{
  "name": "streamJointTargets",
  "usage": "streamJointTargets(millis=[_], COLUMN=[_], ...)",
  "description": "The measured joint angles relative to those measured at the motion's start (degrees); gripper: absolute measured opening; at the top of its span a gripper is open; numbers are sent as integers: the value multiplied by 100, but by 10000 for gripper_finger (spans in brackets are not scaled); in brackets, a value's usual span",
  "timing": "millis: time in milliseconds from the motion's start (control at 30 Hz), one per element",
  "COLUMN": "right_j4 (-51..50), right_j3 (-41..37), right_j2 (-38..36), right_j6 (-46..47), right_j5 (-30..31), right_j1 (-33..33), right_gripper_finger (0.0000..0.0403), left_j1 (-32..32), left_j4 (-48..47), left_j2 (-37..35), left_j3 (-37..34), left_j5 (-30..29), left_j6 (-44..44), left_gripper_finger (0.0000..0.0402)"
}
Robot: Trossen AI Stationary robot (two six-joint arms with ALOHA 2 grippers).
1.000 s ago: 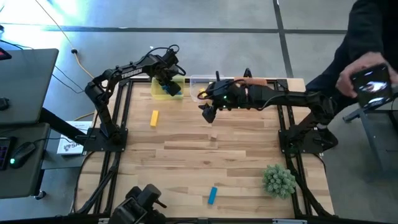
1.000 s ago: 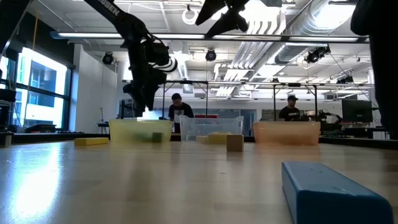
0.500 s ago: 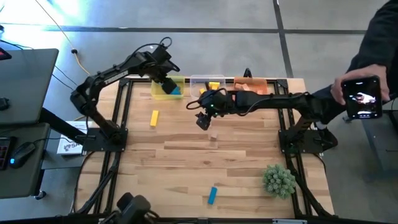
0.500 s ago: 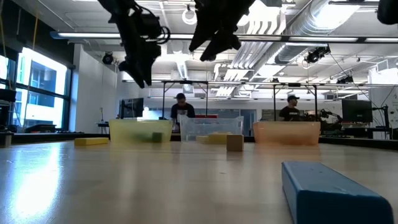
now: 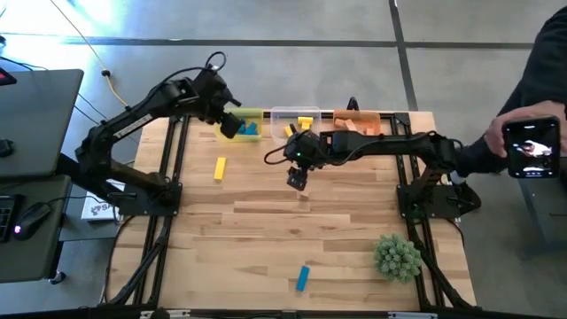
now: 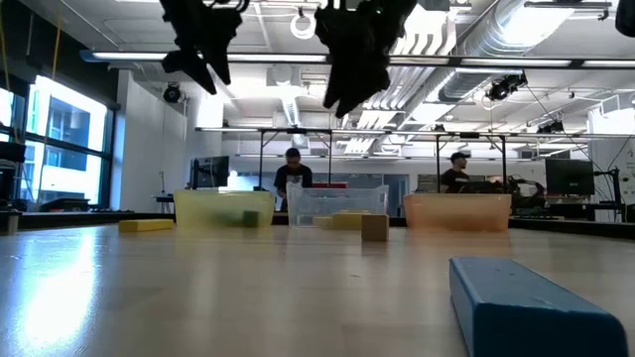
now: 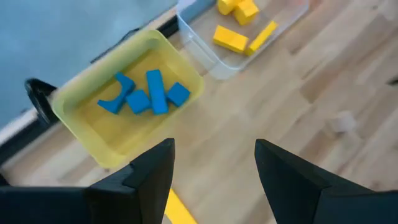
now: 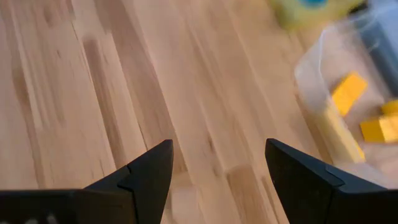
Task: Sort & place blocks by color
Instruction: Put the brown block into the orange bin
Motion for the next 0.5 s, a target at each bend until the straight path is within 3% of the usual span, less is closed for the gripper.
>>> streamJointTargets(millis=[300,500], right_j4=[-577,-663], right_j3=[-11,-13], right_j2=[98,116], right_j6=[-134,-855], right_j5=[-446,-897], right_j1=[13,13], right_gripper_finger=[243,243], left_j1=[-956,-1758], left_j4=[-514,-700], left_j2=[-303,-308], left_j3=[-2,-166], left_j5=[-57,-591], left_j6=[-960,-1554], left_gripper_finger=[213,213])
